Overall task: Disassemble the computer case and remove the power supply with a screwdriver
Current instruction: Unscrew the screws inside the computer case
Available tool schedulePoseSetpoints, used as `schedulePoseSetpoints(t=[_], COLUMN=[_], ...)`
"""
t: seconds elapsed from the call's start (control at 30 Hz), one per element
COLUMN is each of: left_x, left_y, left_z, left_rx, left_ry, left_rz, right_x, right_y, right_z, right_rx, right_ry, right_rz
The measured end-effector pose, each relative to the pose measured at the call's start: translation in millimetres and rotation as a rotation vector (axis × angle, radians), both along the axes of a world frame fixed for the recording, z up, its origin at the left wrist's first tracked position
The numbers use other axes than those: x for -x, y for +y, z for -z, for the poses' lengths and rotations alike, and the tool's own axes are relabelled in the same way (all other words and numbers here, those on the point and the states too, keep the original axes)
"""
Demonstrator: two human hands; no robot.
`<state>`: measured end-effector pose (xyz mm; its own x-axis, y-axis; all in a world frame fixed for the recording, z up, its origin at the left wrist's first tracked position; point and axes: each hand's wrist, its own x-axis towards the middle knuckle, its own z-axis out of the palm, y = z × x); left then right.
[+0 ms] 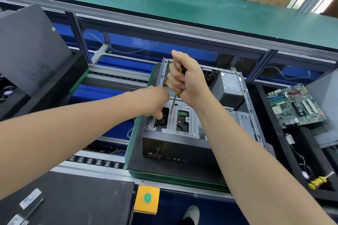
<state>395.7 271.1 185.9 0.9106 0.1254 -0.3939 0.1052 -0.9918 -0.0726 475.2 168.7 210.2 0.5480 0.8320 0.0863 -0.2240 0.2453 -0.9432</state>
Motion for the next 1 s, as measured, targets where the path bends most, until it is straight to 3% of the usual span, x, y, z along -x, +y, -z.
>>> schedulePoseSetpoints(t=[0.17,0.43,0.53,0.7,0.8,0.9,1.0], left_x=[-0.1,-15.6,-24.5,-46.8,-68.2,-93.1,-117.5], left_y=[18.7,41.9,42.4,10.6,-17.1,-47.6,-86.0], left_z=[-8.0,-16.0,-10.5,-3.0,-6.7,-14.5,-20.8], left_rx=[0.212,0.472,0.679,1.290,1.459,1.652,1.744], left_ry=[-0.176,-0.301,-0.285,-0.435,-0.496,-0.444,-0.441], left_rz=[-0.055,-0.220,-0.336,-0.606,-0.645,-0.652,-0.661], right_x=[-0.4,-15.2,-26.6,-47.0,-58.3,-72.0,-91.6], right_y=[2.0,-12.8,-29.1,-65.0,-88.4,-114.1,-148.4], right_z=[-2.2,6.7,14.8,16.8,14.1,9.1,8.2], right_rx=[0.007,0.256,0.299,0.246,0.249,0.306,0.306], right_ry=[-0.034,-0.420,-0.377,-0.275,-0.353,-0.464,-0.436], right_rz=[0.031,0.424,0.535,0.642,0.765,0.987,1.095])
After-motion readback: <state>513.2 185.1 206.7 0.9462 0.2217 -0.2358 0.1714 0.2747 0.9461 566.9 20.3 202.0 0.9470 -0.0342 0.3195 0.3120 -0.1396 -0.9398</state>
